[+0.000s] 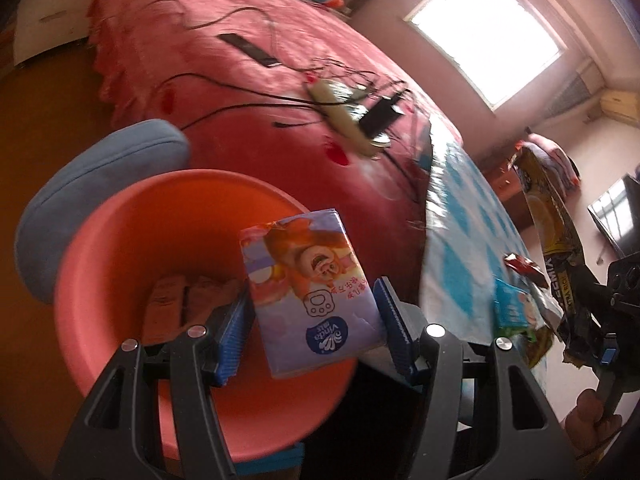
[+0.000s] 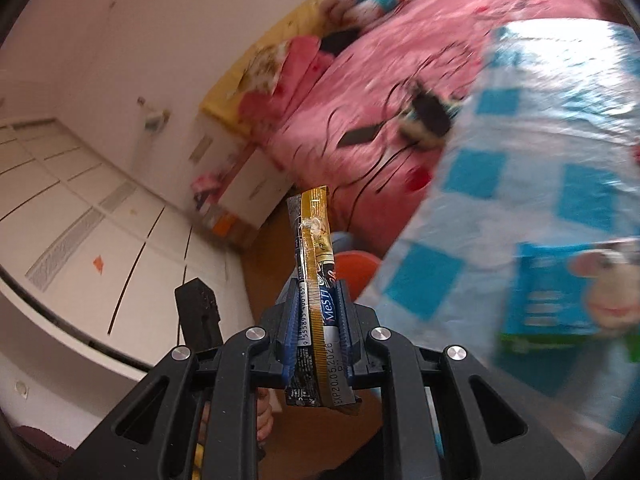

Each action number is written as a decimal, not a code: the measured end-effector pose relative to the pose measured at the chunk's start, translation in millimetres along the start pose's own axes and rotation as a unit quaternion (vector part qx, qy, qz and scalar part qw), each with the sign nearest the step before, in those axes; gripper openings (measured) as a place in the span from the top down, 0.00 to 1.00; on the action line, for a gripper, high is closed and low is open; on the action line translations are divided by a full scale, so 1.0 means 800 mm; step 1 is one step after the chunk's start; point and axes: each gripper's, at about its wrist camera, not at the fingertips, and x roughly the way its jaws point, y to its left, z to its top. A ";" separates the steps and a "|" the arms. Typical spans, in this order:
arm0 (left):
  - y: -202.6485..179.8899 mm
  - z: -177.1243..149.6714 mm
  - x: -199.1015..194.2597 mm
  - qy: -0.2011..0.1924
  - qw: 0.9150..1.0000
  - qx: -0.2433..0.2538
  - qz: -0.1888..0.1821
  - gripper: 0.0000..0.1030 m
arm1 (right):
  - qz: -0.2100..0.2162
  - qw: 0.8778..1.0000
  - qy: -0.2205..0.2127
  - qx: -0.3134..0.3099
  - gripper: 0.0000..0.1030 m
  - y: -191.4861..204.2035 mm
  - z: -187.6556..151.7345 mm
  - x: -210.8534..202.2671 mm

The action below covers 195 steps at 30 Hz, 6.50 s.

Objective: Collect trash
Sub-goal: 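Carry the tissue pack and coffee stick over the orange bucket and open both tools, then return both tools to the table toward the remaining trash, then close the left tool on the white feather-printed wipes pack and lift it, then grasp the yellow chip bag with the right tool while the left tool holds the wipes pack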

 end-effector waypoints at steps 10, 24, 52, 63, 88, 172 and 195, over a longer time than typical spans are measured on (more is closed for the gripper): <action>0.060 0.005 -0.018 -0.021 0.997 -0.046 0.062 0.25 | 0.013 0.999 0.039 0.002 0.26 0.006 -0.005 0.052; 0.029 0.003 -0.026 -0.033 0.996 -0.011 0.077 0.20 | -0.084 0.994 -0.043 -0.046 0.12 -0.016 -0.030 -0.026; -0.134 -0.030 -0.005 -0.007 0.994 0.093 0.055 0.17 | -0.181 0.966 -0.153 -0.100 0.08 -0.063 -0.063 -0.136; -0.199 -0.050 0.006 0.000 0.989 0.138 0.045 0.17 | -0.196 0.956 -0.193 -0.107 0.08 -0.076 -0.066 -0.180; -0.328 -0.100 0.027 0.024 0.971 0.237 0.019 0.17 | -0.232 0.927 -0.294 0.014 0.08 -0.182 -0.072 -0.324; -0.408 -0.049 0.065 0.106 0.966 0.230 -0.058 0.32 | -0.320 0.937 -0.095 -0.104 0.29 -0.201 -0.080 -0.226; -0.309 -0.028 0.037 0.069 0.977 0.199 -0.032 0.32 | -0.293 0.942 -0.147 -0.072 0.45 -0.200 -0.073 -0.247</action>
